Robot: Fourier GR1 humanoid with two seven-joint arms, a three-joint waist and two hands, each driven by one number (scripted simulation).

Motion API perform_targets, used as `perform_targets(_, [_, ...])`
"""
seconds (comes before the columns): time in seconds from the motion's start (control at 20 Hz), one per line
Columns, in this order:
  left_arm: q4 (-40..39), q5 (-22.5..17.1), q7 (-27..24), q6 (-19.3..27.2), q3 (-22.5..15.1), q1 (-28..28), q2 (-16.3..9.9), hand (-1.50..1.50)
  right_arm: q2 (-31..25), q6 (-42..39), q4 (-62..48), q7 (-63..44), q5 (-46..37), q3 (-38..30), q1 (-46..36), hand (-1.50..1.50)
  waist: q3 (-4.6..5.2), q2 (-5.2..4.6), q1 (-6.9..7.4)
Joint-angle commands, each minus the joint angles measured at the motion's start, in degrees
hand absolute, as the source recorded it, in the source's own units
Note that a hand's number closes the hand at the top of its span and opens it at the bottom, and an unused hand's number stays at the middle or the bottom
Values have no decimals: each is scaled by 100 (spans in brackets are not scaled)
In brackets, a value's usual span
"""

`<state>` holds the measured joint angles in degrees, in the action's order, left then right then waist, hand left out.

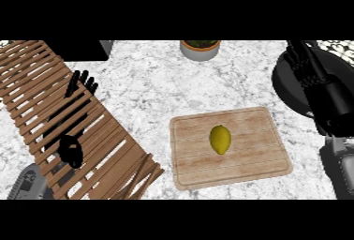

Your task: Pick the lemon from the cutting board and place it in the pot

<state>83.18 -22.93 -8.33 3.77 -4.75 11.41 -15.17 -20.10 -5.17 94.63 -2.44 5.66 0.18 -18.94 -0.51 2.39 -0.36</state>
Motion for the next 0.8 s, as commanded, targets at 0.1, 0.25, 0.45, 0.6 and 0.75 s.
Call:
perform_targets(0.1, [377, 251, 203, 842, -30, 107, -185, 0, -198, -1189, -361, 371, 1187, -327, -337, 150, 16, -271, 123])
perform_targets(0.25, [402, 595, -125, 1175, -42, 152, -223, 0, -294, -2201, -689, 590, 2065, -381, -566, 150, -11, -313, 325])
perform_targets(0.45, [408, 559, 341, 1227, -85, 368, -352, 0, -1038, -1410, -1716, 2299, -530, -411, 115, -150, 6, -367, 215])
perform_targets(0.6, [155, 491, 332, 1154, -174, 482, -397, 0, -1241, -1806, -2119, 3866, -931, -191, 85, -150, 19, -343, 171])
perform_targets(0.75, [410, 371, 661, 1255, -179, 463, -609, 0, -1591, -2007, -2329, 4760, -1241, -168, 193, -150, 34, -269, 119])
